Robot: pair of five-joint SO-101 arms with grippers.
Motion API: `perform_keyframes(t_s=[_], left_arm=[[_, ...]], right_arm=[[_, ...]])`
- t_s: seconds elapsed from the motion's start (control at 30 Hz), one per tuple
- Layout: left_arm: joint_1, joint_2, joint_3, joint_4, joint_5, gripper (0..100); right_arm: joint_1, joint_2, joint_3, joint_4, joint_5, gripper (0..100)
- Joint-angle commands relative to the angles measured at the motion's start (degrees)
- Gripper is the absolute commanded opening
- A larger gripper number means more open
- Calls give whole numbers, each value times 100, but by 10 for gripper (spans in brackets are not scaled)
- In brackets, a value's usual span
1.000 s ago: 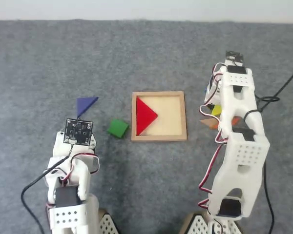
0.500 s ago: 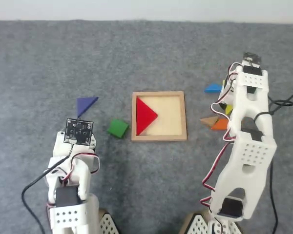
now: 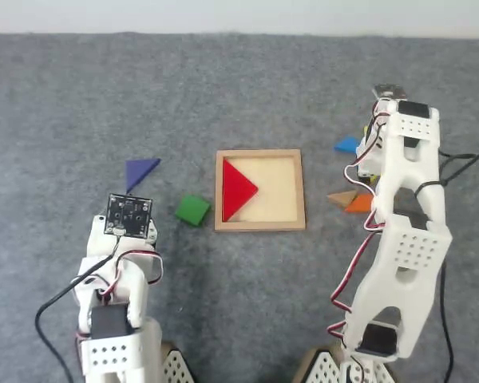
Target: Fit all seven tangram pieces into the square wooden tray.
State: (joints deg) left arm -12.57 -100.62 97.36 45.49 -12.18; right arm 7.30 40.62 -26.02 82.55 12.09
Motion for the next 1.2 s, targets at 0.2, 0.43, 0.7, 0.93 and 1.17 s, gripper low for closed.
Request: perform_keyframes(t_s=[0.2, 0.43, 0.7, 0.93, 1.17], left_arm=[[18, -149, -84, 123, -44, 12], [9, -149, -84, 123, -53, 12], [9, -149, -84, 123, -53, 12], [9, -149, -84, 123, -53, 12], [9, -149, -84, 132, -53, 12]], right_arm=[[4, -119, -1116, -444, 905, 424], [31, 840, -1820, -541, 905, 423], [-92, 1807, -2804, -470, 905, 423], [-119, 2220, -3534, -198, 941, 370], [-84, 2475, -3947, -13, 914, 267]])
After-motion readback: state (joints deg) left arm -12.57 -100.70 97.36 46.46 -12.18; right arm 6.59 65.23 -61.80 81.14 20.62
